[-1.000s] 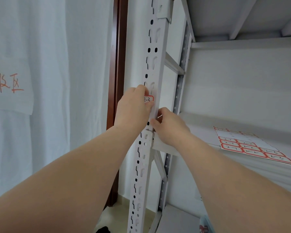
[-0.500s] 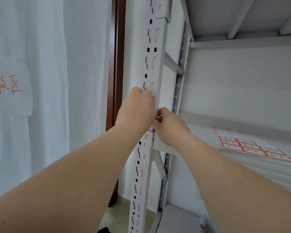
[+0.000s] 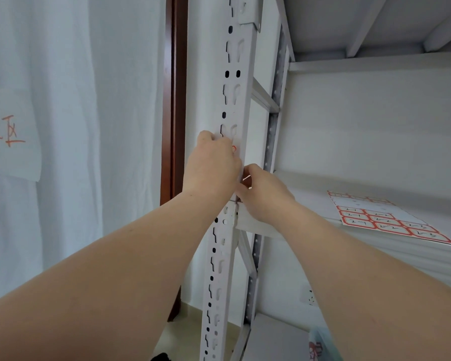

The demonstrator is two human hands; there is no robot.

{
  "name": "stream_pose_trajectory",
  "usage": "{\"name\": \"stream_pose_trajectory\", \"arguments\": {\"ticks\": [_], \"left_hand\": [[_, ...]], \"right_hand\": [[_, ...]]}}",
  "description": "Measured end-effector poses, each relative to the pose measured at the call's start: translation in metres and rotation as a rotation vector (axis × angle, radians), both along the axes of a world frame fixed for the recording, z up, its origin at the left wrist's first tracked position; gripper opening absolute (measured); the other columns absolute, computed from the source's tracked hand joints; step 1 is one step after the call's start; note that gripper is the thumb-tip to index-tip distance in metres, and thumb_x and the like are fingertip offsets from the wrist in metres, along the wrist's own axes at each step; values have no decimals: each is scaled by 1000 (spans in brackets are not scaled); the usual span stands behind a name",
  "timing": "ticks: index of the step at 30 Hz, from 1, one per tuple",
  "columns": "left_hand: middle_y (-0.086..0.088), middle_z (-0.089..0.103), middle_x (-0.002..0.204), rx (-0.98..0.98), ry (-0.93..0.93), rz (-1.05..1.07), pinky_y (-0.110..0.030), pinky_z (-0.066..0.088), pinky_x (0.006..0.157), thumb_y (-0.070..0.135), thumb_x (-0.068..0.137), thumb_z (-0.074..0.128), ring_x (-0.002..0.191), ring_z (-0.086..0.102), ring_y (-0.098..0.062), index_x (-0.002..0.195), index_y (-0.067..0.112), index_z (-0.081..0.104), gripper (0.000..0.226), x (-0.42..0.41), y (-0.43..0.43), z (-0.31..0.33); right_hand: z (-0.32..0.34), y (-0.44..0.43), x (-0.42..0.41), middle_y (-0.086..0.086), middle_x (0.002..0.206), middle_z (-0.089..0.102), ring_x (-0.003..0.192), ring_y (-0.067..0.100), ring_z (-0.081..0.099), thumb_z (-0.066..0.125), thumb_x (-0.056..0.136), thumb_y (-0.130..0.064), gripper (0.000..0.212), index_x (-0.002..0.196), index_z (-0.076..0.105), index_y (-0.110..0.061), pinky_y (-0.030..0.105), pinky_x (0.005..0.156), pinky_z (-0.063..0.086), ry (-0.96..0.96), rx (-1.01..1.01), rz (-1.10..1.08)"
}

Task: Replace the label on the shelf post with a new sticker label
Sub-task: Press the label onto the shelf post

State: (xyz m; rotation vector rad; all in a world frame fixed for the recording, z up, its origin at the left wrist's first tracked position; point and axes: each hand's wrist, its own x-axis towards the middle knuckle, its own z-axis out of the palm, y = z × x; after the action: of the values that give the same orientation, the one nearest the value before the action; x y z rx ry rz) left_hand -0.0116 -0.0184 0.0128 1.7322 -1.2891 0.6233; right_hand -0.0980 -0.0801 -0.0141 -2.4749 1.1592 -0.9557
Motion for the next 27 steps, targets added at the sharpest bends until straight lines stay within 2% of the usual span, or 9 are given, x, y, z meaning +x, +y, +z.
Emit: {"name": "stream_pose_trajectory", "arguments": {"ticks": [4,8,14,17,19,21,23,25,27], "left_hand": [[-13,53,116,-18,15,-10,-25,33,72,24,95,42,99,54,-27,98,6,60,26,4,-3,2],[-6,50,98,-25,26,-18,-24,32,64,24,93,44,85,55,-23,81,8,57,24,9,-5,2],[-5,45,92,-31,-40,-23,-27,34,64,26,93,45,75,50,-23,93,9,58,21,10,-6,1],[-6,41,93,-10,-28,-5,-28,35,63,21,95,42,74,46,-25,97,7,55,19,6,-6,2],[-5,37,93,66,-132,55,-27,35,65,11,93,43,79,38,-22,105,7,53,16,5,-6,1],[-6,31,92,103,-259,114,-24,34,67,-3,87,43,84,30,-22,114,6,51,30,2,-6,-2],[-6,28,93,146,-291,154,-24,33,66,-9,84,39,84,26,-22,119,4,48,38,-1,-5,-1],[-9,36,98,151,-295,170,-26,33,65,-7,85,39,83,27,-22,118,4,47,36,-1,-8,0],[-14,47,110,120,-160,159,-29,33,66,5,91,40,81,37,-24,113,7,49,24,-5,-7,2]], "right_hand": [[0,0,-1,-13,93,58,96,18,57,43,93,-40,25,111,49,-22,34,76,45,-4,9,5],[0,1,-2,-12,98,61,97,18,57,43,93,-39,25,110,49,-23,35,79,46,-9,15,8],[0,1,-2,-12,101,63,99,18,59,44,92,-39,24,111,49,-24,38,84,48,-18,22,6],[0,1,-2,-12,98,63,98,18,59,44,92,-38,24,111,50,-24,37,83,48,-21,22,9],[-1,1,-2,-12,98,64,97,18,59,43,92,-38,24,111,50,-24,36,81,48,-21,17,7],[-1,1,-2,-12,100,64,96,18,58,42,92,-38,24,110,50,-24,35,80,47,-16,10,2],[-1,1,-1,-11,101,65,96,19,58,41,92,-37,23,108,50,-24,35,79,47,-15,5,-1],[-1,1,-1,-11,100,66,96,19,59,41,92,-37,22,108,50,-24,35,79,47,-13,4,-1],[-1,1,-1,-10,100,67,95,18,59,39,93,-37,24,109,50,-24,34,77,47,-11,5,2]]}}
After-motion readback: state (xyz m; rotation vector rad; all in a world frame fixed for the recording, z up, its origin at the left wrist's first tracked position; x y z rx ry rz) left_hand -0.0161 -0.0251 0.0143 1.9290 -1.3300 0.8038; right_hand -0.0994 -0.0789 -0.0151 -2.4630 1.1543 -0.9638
